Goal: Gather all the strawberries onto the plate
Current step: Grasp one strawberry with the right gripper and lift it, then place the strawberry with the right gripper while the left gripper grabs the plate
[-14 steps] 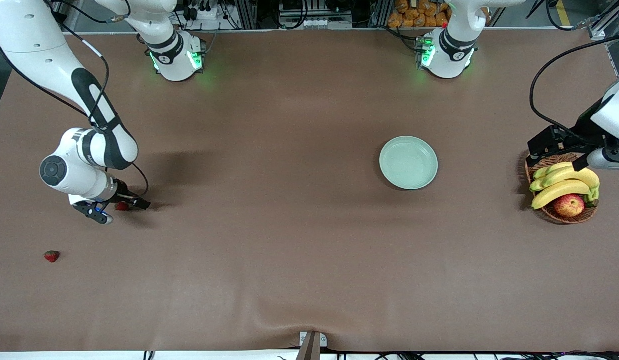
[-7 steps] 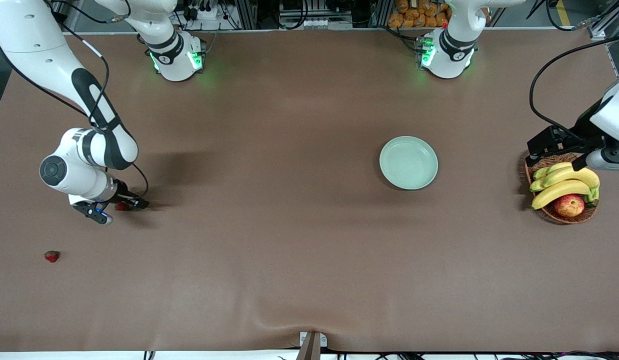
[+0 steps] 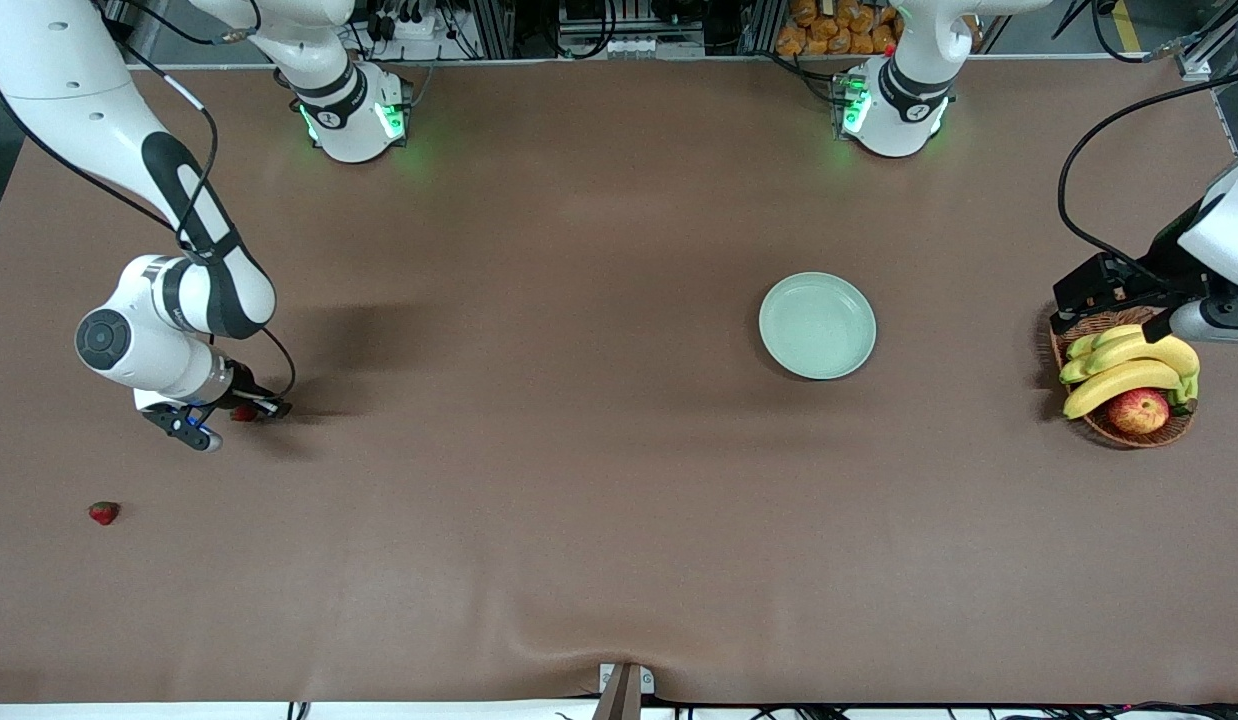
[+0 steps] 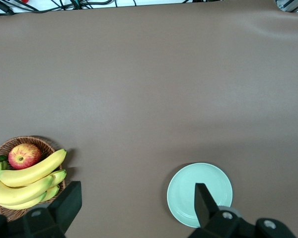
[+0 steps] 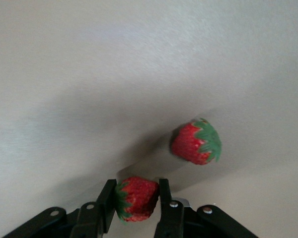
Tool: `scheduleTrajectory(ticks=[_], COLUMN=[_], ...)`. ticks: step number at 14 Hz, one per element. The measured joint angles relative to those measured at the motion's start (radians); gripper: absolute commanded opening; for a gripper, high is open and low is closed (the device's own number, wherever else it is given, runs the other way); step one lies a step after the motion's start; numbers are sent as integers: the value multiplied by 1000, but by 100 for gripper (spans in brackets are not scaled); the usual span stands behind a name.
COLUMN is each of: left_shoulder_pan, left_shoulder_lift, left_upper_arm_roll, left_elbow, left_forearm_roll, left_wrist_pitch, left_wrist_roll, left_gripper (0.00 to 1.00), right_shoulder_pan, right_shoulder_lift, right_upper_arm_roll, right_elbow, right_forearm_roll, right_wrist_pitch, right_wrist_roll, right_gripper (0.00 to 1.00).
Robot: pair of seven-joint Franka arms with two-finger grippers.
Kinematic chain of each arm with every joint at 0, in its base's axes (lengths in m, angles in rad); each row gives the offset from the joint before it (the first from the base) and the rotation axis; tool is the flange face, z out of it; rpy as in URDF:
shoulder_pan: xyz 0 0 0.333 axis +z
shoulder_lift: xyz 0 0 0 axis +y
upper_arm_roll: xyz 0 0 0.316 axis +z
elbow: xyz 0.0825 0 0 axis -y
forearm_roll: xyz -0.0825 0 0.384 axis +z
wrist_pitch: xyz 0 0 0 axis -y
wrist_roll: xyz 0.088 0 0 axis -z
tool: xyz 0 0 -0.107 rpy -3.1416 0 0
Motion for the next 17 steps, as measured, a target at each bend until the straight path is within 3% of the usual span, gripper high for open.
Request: scheduleTrajectory(ticks=[5, 11, 14, 17], left_shoulder_pan=[0, -1, -2, -5], left_shoulder_lift=[2, 8, 11, 14], left_upper_arm_roll=[3, 2, 2, -1], left_elbow=[-1, -1, -2, -2], left_forearm_roll=[0, 0, 0, 0], left_wrist_pitch=[0, -3, -5, -5], left_wrist_roll=[0, 0, 0, 0], left_gripper=[100, 100, 100, 100], right_shoulder_pan=[134, 364, 491, 589], right_shoulder_lift=[-60, -49, 29, 176], right_upper_arm_roll=[25, 45, 47, 45], right_elbow=[121, 247, 358, 518], right_forearm_roll=[16, 138, 141, 141], right_wrist_pitch=[-192, -207, -206, -196], right_wrist_roll=[114, 275, 421, 563], right_gripper=[0, 0, 0, 0])
